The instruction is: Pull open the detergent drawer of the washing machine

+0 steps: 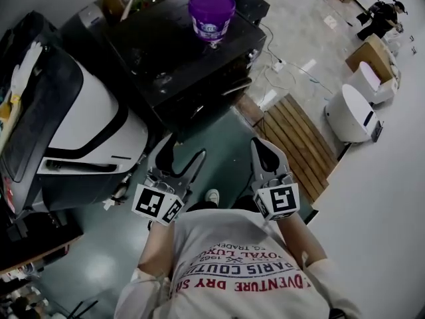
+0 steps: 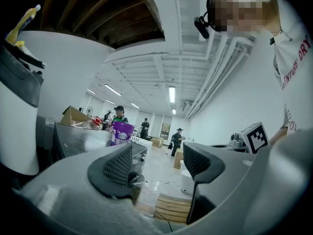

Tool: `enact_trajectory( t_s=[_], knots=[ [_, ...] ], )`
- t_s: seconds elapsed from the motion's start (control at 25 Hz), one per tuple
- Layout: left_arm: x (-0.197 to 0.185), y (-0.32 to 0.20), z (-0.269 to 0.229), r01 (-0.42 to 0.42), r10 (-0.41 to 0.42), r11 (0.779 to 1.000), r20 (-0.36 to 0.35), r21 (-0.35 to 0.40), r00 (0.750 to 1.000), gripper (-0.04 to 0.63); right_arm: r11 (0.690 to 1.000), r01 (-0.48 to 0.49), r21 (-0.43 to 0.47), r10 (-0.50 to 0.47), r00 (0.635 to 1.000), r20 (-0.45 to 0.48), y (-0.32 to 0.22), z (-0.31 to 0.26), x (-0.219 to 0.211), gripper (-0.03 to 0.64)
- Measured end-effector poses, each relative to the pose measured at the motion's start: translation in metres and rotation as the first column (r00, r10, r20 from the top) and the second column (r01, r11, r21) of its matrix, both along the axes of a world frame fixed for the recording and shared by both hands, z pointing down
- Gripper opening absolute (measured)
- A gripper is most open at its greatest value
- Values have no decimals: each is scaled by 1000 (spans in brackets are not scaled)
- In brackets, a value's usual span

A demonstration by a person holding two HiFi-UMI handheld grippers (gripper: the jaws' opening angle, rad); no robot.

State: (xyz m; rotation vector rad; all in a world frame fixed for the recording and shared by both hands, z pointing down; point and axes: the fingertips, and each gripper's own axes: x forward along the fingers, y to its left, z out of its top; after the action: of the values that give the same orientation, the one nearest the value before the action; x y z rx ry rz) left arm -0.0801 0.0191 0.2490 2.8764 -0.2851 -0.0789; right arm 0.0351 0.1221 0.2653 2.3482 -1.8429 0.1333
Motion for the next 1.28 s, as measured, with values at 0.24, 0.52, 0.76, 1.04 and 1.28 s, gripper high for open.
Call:
enact_trajectory(
  t_s=[0.24, 0.52, 0.76, 1.04, 1.28],
  knots=[
    [10, -38, 25, 85, -83, 994, 33, -71, 996, 321, 994, 101, -45, -101, 995, 12, -49, 17, 18, 0],
    [23, -82, 39, 275, -270, 953, 54, -128, 961, 320, 950, 307, -56, -307, 952, 18, -114, 25, 45, 0],
    [42, -94, 67, 424, -411, 888, 105, -179, 905, 319, 875, 479, -63, -479, 878, 24, -154, 38, 70, 0],
    [65, -99, 120, 497, -489, 828, 101, -260, 866, 319, 760, 647, -55, -644, 762, 62, -179, 74, 77, 0],
    [71, -116, 179, 435, -569, 708, -84, -557, 818, 319, 684, 728, -56, -722, 685, 94, -198, 111, 66, 0]
  ],
)
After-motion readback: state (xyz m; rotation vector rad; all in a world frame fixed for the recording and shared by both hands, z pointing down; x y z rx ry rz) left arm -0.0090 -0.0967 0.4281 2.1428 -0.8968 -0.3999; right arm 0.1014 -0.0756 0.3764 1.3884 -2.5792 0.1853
